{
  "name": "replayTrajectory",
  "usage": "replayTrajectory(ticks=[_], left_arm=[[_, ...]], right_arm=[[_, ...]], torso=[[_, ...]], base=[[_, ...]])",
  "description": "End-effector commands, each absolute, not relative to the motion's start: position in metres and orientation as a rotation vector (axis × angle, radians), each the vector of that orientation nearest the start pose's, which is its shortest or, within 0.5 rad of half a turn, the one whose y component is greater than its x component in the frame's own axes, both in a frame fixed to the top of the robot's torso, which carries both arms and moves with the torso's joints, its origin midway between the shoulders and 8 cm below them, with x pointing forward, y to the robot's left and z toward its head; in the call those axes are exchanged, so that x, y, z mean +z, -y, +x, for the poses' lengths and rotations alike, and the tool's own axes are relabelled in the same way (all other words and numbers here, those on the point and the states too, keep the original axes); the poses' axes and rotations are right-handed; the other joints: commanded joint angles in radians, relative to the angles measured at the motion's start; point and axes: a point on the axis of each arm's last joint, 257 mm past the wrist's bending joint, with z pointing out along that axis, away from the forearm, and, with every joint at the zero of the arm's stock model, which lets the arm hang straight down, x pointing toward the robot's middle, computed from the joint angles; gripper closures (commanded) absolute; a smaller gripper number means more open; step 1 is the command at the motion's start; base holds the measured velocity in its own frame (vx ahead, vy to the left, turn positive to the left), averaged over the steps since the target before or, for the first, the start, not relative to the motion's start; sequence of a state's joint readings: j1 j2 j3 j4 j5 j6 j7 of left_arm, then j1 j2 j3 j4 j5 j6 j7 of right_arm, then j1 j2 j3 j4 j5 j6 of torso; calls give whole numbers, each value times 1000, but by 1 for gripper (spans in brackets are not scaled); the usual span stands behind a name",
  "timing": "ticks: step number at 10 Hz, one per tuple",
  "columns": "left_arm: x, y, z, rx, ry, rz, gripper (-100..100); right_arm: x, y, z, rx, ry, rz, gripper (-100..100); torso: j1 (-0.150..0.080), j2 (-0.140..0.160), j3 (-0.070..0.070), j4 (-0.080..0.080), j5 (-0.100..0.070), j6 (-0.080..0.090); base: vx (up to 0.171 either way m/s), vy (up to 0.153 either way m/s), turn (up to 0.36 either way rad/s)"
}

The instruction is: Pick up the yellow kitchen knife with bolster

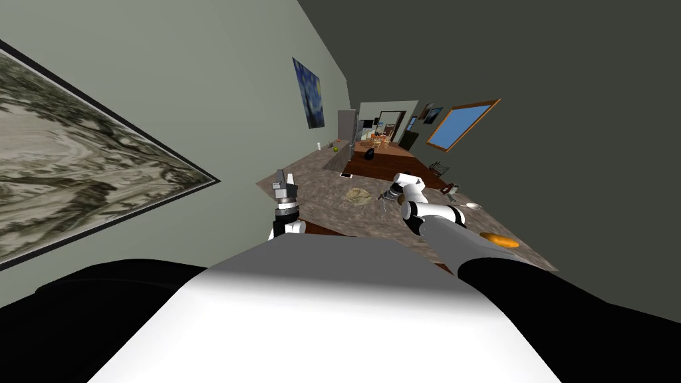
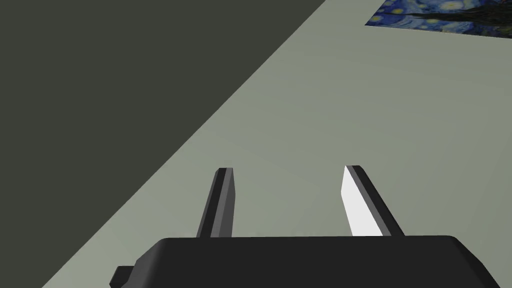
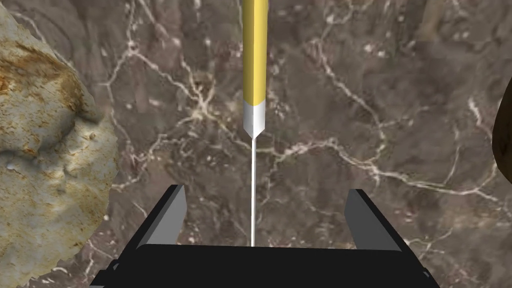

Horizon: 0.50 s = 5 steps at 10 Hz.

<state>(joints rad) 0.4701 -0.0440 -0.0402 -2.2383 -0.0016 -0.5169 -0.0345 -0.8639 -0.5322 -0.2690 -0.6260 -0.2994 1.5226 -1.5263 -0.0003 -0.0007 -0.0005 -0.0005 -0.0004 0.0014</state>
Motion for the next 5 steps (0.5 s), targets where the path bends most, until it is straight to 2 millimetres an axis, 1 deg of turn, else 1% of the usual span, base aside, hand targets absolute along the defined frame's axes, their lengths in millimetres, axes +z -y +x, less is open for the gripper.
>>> replayTrajectory(ticks=[1,2,3,5], left_arm=[[19,-267,353,-1321,-583,-678,0],[19,-267,353,-1321,-583,-678,0],[19,-267,353,-1321,-583,-678,0],[19,-267,353,-1321,-583,-678,0]], right_arm=[[-329,407,490,-149,-405,-3073,-100],[-325,406,491,-146,-409,-3072,-100],[-326,407,491,-148,-407,-3072,100],[-326,406,492,-149,-402,-3073,100]], torso=[[0,0,0,0,0,0],[0,0,0,0,0,0],[-1,1,0,0,0,0],[-2,1,1,0,-1,1]], base=[[14,18,-51],[4,6,-11],[0,0,0],[0,0,0]])
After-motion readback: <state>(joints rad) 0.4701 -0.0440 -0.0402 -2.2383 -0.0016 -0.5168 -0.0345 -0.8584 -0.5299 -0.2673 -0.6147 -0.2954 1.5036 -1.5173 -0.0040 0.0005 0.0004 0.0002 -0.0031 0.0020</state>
